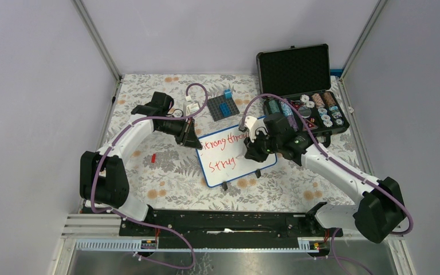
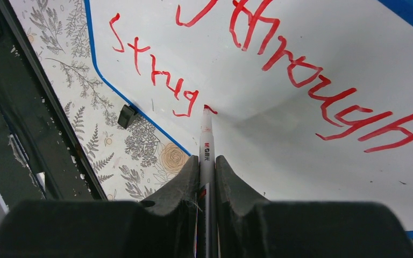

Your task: Write a sentence on the whiteboard

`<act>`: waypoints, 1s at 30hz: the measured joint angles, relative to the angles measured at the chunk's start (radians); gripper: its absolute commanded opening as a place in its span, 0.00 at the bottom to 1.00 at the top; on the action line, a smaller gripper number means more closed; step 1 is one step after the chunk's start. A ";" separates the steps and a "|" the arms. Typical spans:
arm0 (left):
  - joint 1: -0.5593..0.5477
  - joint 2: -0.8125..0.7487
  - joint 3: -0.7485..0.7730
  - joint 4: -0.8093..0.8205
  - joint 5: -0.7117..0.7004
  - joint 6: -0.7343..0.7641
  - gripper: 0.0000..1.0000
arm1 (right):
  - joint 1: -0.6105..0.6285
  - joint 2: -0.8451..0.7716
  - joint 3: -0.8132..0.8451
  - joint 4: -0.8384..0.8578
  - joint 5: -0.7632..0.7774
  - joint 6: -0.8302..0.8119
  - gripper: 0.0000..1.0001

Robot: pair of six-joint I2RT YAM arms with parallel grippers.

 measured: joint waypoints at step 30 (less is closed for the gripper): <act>0.000 0.006 0.008 -0.009 -0.001 0.001 0.00 | 0.000 -0.009 -0.019 -0.017 0.014 -0.016 0.00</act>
